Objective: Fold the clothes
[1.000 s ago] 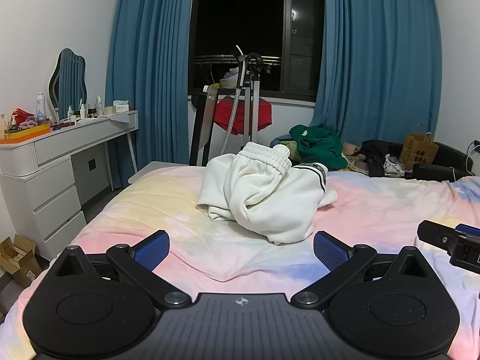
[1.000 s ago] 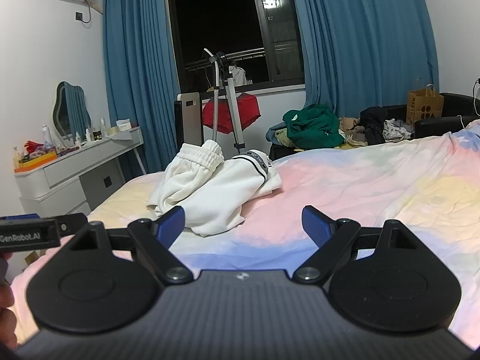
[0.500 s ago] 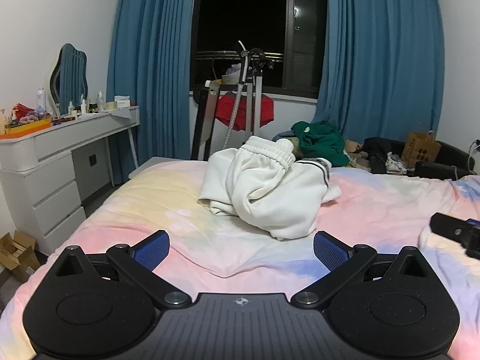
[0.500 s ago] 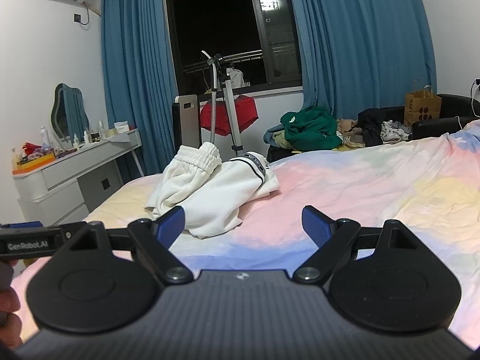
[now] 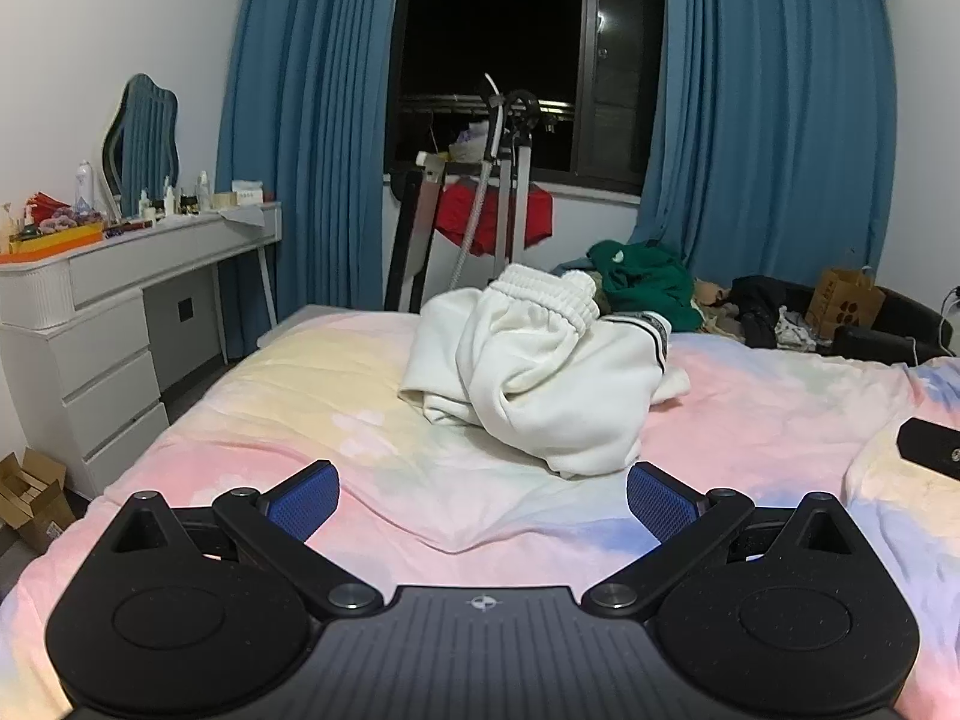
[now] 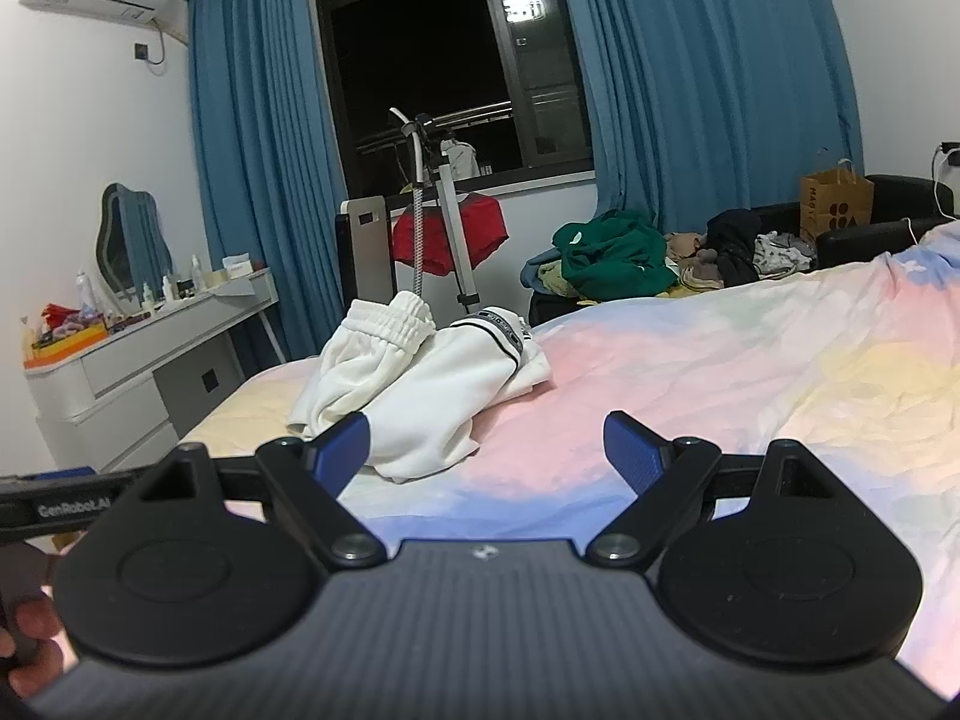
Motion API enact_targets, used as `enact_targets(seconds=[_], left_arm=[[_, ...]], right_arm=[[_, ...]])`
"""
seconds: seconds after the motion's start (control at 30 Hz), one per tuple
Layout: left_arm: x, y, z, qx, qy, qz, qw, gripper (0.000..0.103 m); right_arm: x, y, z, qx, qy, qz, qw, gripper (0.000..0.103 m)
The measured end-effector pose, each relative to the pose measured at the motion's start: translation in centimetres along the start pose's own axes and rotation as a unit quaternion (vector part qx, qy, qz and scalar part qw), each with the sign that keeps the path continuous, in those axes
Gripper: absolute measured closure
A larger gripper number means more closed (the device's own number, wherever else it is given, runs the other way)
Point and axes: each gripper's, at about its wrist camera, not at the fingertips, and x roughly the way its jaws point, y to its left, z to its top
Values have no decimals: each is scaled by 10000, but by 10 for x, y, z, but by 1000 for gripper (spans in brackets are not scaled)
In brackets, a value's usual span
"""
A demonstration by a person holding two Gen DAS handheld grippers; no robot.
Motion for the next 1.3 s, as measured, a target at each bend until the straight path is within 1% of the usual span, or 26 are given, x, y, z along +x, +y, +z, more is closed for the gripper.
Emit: enact_targets(seconds=[0.1, 0.2, 0.27, 0.4, 0.47, 0.53, 0.6, 0.77, 0.87, 0.93, 1.0, 1.1, 1.17, 1.23, 1.3], left_arm=[[14, -6, 3, 90, 100, 1, 9999, 0], [36, -15, 11, 125, 219, -19, 9997, 1], [55, -21, 17, 135, 277, -7, 9995, 1], [102, -27, 32, 277, 193, 155, 9993, 1], [127, -30, 42, 352, 132, 140, 9992, 1], [150, -28, 55, 174, 10, -151, 9997, 1], [176, -26, 74, -134, -84, -387, 9991, 1], [239, -28, 122, -744, -70, -565, 9956, 1], [281, -31, 143, -1082, 98, -475, 9929, 3], [313, -33, 155, -1310, 277, -427, 9901, 5], [339, -35, 163, -1409, 402, -232, 9889, 8], [374, -38, 171, -1461, 604, 197, 9872, 9], [392, -38, 174, -1422, 798, 429, 9857, 17], [407, -35, 174, -1430, 960, 606, 9832, 27], [412, -35, 172, -1391, 1020, 629, 9830, 38]], right_arm=[[-2, -5, 1, 140, 2, -18, 9999, 17], [-1, -16, 3, 538, 134, 77, 9984, 17], [2, -22, 2, 694, 183, 47, 9974, 17], [11, -30, -3, 847, 248, -122, 9960, 17], [18, -35, -5, 943, 390, -159, 9947, 17], [23, -37, -7, 978, 465, -144, 9940, 17], [29, -37, -9, 927, 478, -168, 9944, 17], [49, -41, -17, 978, 660, -155, 9929, 17], [65, -46, -24, 1060, 837, -190, 9907, 17], [76, -51, -29, 1125, 961, -261, 9886, 17], [84, -58, -34, 1241, 1063, -292, 9861, 17], [95, -67, -41, 1391, 1192, -344, 9825, 17], [104, -73, -45, 1475, 1276, -404, 9800, 17], [112, -78, -49, 1583, 1384, -420, 9767, 17], [117, -79, -52, 1623, 1441, -414, 9753, 17]])
